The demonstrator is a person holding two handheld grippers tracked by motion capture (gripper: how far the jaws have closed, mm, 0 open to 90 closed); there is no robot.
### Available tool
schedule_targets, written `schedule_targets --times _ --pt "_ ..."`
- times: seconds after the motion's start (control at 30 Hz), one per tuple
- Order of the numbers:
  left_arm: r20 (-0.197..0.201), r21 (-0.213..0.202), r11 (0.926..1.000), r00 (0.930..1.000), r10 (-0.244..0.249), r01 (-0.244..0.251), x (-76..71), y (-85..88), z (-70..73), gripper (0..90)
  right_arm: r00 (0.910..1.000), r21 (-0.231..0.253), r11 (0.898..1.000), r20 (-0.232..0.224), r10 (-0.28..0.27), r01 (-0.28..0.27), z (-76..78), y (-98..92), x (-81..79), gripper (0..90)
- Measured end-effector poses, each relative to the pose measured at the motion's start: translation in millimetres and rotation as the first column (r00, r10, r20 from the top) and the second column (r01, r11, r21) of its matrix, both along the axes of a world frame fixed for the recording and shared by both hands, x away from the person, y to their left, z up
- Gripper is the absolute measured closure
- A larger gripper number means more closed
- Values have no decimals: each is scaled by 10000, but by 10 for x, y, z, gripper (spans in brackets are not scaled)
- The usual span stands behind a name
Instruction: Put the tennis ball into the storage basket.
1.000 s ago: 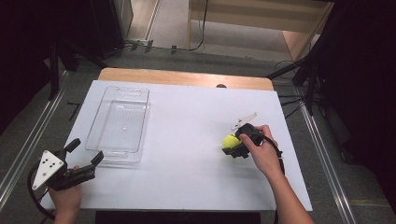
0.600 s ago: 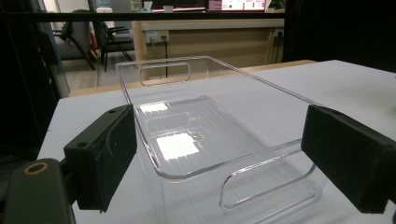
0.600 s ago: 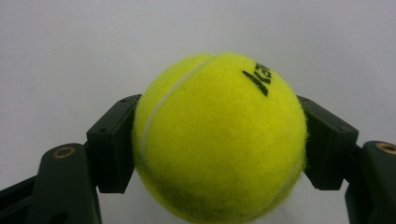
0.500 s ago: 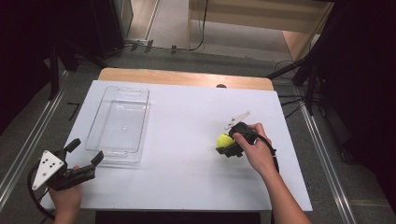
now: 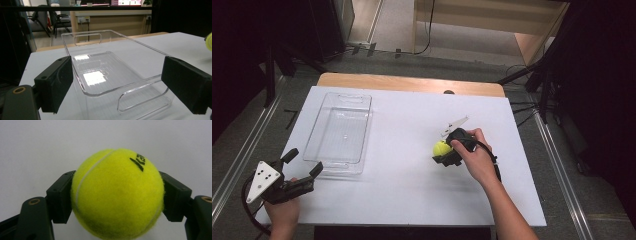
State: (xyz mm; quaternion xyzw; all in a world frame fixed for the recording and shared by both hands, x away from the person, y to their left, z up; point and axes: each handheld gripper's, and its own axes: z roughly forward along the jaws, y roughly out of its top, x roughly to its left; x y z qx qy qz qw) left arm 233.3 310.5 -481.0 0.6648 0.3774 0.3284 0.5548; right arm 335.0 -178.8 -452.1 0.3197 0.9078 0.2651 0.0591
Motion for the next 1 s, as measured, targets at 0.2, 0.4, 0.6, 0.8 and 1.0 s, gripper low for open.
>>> schedule_targets --times 0.2,0.4,0.6,0.8,1.0 --pt "-4 -8 10000 10000 -13 13 1 -2 0 111 9999 111 9998 45 147 -148 20 101 12 234" --pt "0 -8 10000 10000 -22 22 1 -2 0 111 9993 131 9993 85 357 -358 37 202 28 234" --pt "-7 -7 10000 10000 -35 35 2 -3 0 111 9984 175 9983 119 559 -561 68 313 42 234" --pt "-8 -9 10000 10000 -41 41 2 -2 0 111 9970 186 9970 185 748 -752 84 384 60 234" --pt "-7 -17 10000 10000 -45 44 4 -2 1 111 9966 254 9963 156 814 -818 106 466 66 234"
